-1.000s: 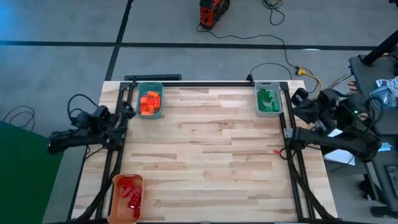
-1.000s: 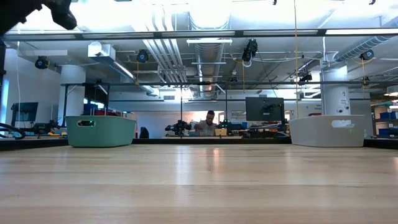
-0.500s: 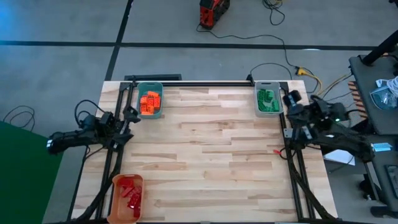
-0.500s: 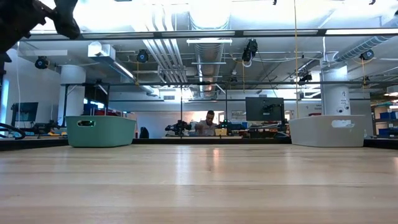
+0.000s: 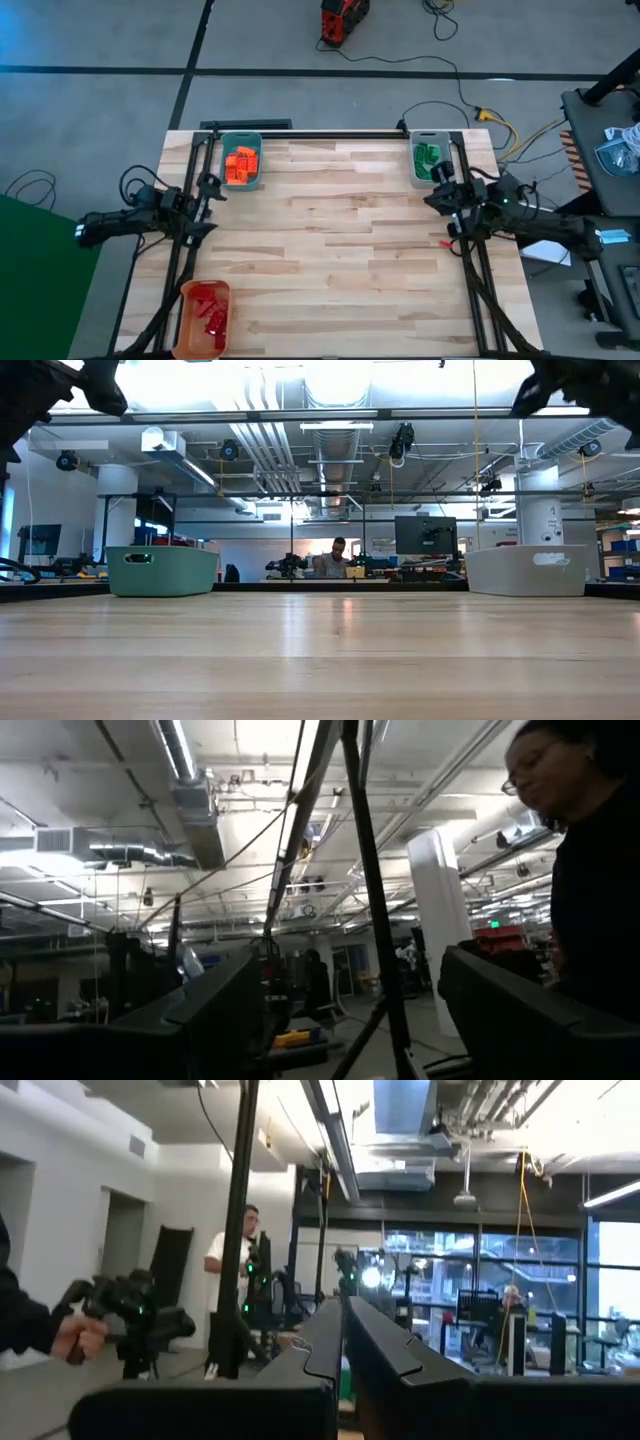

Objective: Sort blocks
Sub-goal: Return to Home Position

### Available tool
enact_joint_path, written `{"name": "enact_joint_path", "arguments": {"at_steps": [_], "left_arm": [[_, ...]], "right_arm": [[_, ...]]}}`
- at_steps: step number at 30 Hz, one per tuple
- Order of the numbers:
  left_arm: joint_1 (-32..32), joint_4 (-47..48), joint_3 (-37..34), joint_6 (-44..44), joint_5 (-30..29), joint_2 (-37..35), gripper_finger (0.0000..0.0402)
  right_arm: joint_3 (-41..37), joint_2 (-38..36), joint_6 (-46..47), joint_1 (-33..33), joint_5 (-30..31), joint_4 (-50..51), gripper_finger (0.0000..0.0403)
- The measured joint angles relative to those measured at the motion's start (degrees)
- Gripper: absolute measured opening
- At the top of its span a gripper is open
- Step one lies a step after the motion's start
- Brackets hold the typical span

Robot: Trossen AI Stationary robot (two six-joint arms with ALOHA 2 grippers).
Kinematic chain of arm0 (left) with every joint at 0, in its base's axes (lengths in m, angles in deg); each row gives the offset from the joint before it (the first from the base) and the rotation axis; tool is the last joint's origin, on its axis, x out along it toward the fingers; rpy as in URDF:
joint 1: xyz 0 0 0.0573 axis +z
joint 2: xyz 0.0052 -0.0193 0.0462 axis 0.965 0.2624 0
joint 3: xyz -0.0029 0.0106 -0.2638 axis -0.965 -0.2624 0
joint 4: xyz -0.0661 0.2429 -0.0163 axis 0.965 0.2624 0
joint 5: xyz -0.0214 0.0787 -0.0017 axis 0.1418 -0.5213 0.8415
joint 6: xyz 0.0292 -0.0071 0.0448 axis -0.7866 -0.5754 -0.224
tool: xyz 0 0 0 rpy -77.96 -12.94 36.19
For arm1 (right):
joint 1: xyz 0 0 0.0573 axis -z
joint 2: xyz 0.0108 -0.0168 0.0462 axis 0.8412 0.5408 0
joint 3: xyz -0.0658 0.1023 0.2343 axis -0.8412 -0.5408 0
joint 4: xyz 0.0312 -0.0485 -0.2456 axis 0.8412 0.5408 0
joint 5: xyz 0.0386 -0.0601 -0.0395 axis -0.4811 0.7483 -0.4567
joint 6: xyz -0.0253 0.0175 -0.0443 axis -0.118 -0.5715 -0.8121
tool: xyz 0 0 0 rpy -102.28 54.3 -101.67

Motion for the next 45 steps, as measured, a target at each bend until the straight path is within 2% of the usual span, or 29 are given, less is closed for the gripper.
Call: {"name": "enact_joint_path", "arguments": {"at_steps": [5,13,20,28,31,34,36,42,45], "left_arm": [[0.0,1.42,-0.02,0.62,0.0,0.04,0.0283],[0.0,2.39,0.06,6.44,-0.01,0.37,0.0283],[0.0,2.29,0.35,6.59,-0.02,0.44,0.0283],[0.0,2.27,0.35,6.58,-0.04,0.46,0.0283],[0.0,2.29,0.37,6.6,-0.05,0.46,0.0283],[0.0,2.24,0.42,6.59,-0.07,0.46,0.0283],[0.0,2.24,0.44,6.58,-0.07,0.46,0.0283],[-0.02,2.24,0.44,6.6,-0.07,0.46,0.0283],[0.0,2.25,0.46,6.59,-0.11,0.46,0.0283]], "right_arm": [[-5.12,-3.32,-1.35,0.0,-0.31,-3.37,0.0013],[-5.8,-9.38,-1.7,0.0,-3.7,2.43,0.0013],[-5.83,-8.71,3.67,0.0,-3.52,7.25,0.0013],[-5.82,-6.57,10.76,0.0,-3.56,7.88,0.0013],[-5.76,-7.42,8.51,-2.32,-3.97,11.16,0.0013],[-5.76,-9.41,1.32,-5.67,-3.83,14.9,0.0013],[-5.76,-10.41,-2.32,-7.28,-0.3,18.24,0.0013],[-5.87,-15.91,-3.26,-10.87,21.41,29.66,0.0013],[-5.87,-15.96,-2.51,-11.24,29.29,34.35,0.0013]]}}
